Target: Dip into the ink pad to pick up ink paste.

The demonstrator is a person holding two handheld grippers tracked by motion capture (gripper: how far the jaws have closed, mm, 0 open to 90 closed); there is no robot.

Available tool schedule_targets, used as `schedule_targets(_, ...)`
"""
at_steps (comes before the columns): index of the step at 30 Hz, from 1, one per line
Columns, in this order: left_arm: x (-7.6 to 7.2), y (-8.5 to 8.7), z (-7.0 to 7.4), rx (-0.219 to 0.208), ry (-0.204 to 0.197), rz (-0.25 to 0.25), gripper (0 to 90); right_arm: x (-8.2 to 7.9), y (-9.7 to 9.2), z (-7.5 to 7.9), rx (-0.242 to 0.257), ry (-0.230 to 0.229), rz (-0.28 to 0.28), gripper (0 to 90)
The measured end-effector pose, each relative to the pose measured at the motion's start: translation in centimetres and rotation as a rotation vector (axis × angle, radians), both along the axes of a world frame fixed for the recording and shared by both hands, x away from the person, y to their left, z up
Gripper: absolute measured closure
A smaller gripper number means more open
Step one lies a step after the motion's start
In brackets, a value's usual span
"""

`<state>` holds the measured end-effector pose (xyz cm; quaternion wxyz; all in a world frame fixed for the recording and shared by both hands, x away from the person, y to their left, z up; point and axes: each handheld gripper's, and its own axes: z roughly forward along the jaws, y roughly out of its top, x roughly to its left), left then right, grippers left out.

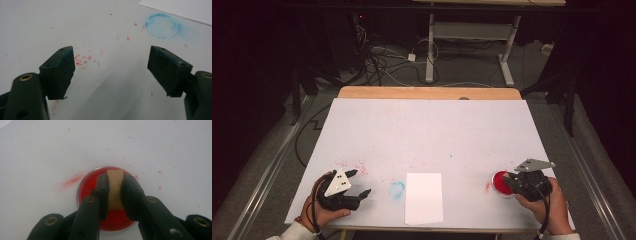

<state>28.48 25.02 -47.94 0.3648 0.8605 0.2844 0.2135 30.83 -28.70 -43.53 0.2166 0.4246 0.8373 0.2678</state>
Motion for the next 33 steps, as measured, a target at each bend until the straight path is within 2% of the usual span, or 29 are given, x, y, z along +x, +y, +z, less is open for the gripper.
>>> schedule_targets(5, 0.0, 0.0, -0.2, 0.002, 0.012, -0.001, 21.4, -0.1, -0.3, 0.5, 0.01, -0.027, -0.003, 76.4)
schedule_targets(11, -0.2, 0.3, -0.1, 0.0, 0.007, 0.003, 21.4, -0.1, -0.4, 1.0, 0.011, -0.052, -0.002, 76.4)
schedule_targets(24, -0.7, 0.8, -0.1, -0.003, 0.006, 0.021, 21.3, 0.0, 0.0, 1.5, 0.013, -0.069, 0.013, 76.4)
schedule_targets(33, -1.1, 0.9, -0.1, 0.002, 0.0, 0.028, 21.3, -0.1, 0.2, 2.5, 0.04, -0.111, 0.025, 76.3)
